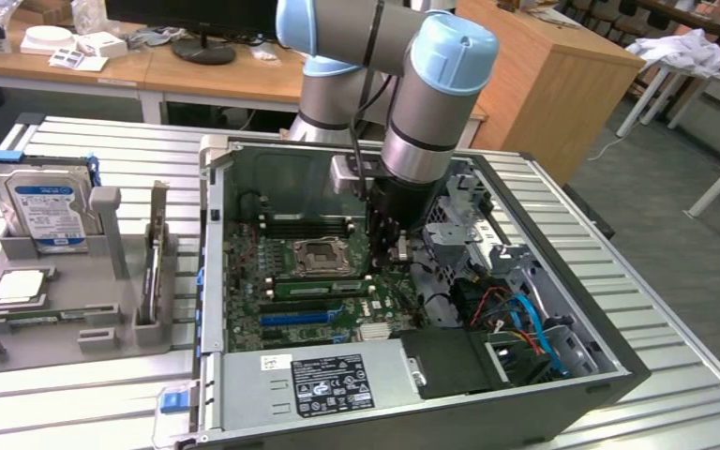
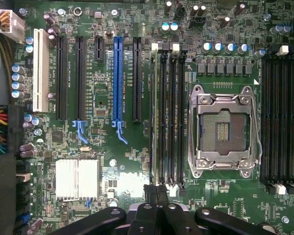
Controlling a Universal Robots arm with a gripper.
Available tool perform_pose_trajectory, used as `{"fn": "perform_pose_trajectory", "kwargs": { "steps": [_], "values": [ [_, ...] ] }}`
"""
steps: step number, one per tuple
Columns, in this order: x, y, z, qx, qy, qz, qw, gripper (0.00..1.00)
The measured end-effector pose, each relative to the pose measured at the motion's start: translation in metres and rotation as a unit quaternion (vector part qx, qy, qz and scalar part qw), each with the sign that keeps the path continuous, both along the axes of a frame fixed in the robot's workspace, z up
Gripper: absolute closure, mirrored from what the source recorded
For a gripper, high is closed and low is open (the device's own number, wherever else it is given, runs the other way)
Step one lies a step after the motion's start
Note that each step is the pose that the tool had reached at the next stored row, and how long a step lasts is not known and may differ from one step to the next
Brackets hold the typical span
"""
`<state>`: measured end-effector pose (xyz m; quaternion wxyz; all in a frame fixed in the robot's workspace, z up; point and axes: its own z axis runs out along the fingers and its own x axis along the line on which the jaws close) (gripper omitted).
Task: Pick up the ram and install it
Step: 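Press down the ram until it locks into place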
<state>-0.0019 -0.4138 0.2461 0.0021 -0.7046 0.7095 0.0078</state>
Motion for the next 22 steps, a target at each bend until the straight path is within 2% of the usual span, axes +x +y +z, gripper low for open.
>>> {"fn": "perform_pose_trajectory", "kwargs": {
  "steps": [8,22],
  "values": [
    [0.0000,-0.0001,-0.0057,-0.0002,0.0001,0.000,1.0000,0.89],
    [0.0000,0.0016,-0.0071,0.0004,0.0001,0.000,1.0000,0.89]
  ]
}}
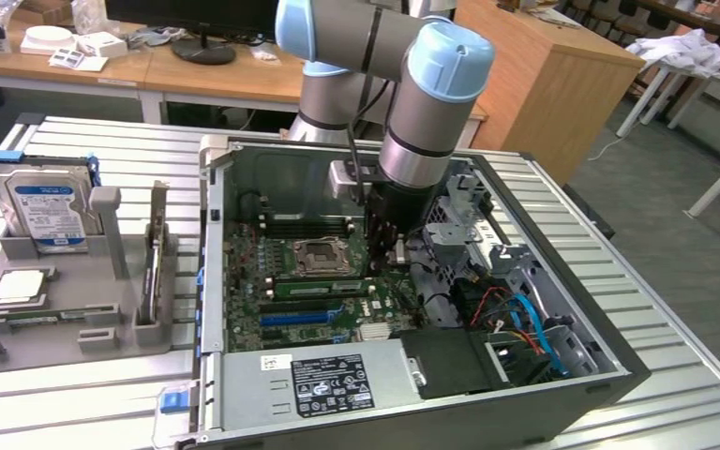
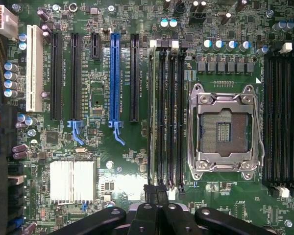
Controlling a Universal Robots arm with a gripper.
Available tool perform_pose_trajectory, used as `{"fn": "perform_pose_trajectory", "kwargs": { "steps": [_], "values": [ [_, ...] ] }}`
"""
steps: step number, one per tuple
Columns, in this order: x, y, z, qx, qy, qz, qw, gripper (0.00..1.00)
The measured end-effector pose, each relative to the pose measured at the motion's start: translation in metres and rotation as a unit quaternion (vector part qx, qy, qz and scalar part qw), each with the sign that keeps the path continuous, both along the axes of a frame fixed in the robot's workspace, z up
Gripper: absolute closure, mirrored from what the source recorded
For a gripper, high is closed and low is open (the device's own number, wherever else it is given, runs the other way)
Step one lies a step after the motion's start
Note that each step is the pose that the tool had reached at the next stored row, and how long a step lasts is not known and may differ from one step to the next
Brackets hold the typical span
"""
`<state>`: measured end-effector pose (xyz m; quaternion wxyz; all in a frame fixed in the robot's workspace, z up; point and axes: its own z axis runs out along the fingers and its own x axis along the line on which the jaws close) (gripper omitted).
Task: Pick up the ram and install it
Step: 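Press down the ram until it locks into place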
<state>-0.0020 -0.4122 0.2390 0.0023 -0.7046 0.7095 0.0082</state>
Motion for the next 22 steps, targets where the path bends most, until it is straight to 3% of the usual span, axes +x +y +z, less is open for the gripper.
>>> {"fn": "perform_pose_trajectory", "kwargs": {
  "steps": [22],
  "values": [
    [0.0000,0.0000,-0.0084,0.0002,0.0000,0.000,1.0000,0.89]
  ]
}}
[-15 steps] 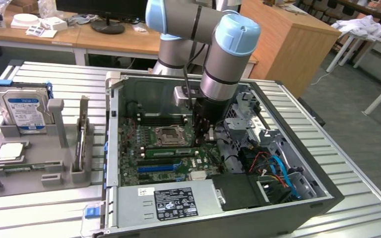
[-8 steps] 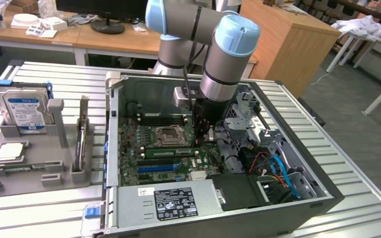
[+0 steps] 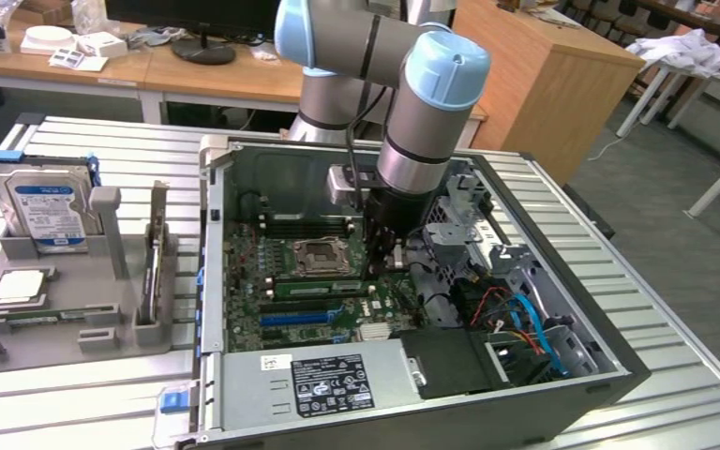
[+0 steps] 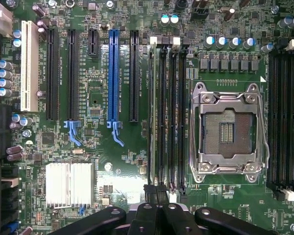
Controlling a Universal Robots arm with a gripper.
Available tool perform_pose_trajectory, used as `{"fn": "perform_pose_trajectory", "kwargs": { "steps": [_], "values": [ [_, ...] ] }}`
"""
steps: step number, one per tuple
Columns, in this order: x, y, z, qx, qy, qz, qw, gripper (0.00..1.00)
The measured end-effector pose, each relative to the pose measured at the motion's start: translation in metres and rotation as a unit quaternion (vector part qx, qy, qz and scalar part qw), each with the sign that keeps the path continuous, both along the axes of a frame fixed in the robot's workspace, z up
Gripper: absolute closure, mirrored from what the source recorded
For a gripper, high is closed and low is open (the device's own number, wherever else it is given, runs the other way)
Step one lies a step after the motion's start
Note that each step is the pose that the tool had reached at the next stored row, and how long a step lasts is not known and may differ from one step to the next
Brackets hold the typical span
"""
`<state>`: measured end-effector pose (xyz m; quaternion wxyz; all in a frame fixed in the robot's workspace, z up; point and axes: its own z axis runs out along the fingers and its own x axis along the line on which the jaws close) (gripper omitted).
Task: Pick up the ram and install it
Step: 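Press down the ram until it locks into place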
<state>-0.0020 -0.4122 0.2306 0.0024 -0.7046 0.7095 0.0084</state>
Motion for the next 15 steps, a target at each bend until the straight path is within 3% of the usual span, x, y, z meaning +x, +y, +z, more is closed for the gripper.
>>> {"fn": "perform_pose_trajectory", "kwargs": {
  "steps": [15],
  "values": [
    [0.0000,0.0000,-0.0022,0.0000,0.0000,0.000,1.0000,0.89]
  ]
}}
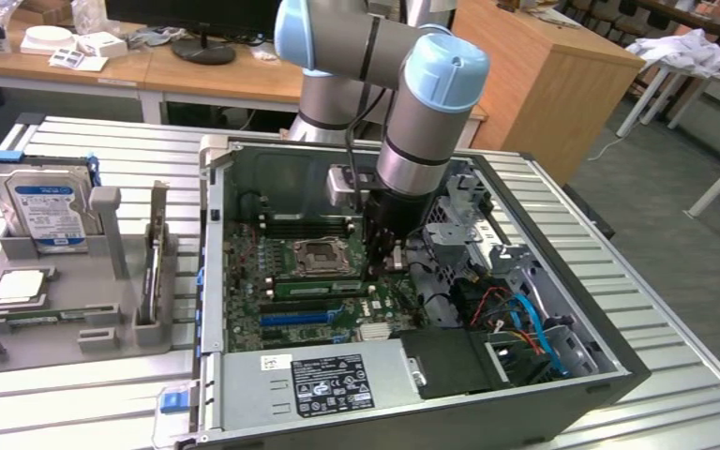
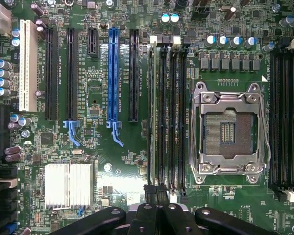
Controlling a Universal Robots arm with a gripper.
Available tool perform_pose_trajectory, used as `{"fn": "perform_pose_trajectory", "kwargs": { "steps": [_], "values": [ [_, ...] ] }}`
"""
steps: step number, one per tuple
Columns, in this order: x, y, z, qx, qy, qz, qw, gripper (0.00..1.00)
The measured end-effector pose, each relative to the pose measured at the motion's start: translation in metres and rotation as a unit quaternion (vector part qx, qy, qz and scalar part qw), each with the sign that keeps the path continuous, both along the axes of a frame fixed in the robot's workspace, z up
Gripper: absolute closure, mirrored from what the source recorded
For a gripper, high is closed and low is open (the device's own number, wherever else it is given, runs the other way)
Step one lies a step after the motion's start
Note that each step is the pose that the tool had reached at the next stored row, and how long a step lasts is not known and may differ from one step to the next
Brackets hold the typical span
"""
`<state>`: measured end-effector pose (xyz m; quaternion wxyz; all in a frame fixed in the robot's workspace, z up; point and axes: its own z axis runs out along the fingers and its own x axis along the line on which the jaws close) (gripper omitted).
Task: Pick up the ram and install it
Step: 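Press down the ram until it locks into place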
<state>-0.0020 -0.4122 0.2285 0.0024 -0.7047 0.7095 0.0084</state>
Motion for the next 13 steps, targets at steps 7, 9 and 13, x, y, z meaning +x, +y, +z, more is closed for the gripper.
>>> {"fn": "perform_pose_trajectory", "kwargs": {
  "steps": [7,9,13],
  "values": [
    [0.0000,0.0000,-0.0020,0.0000,0.0000,0.000,1.0000,0.89],
    [0.0000,0.0000,-0.0020,0.0000,0.0000,0.000,1.0000,0.89],
    [0.0001,0.0001,-0.0029,0.0003,-0.0001,0.000,1.0000,0.89]
  ]
}}
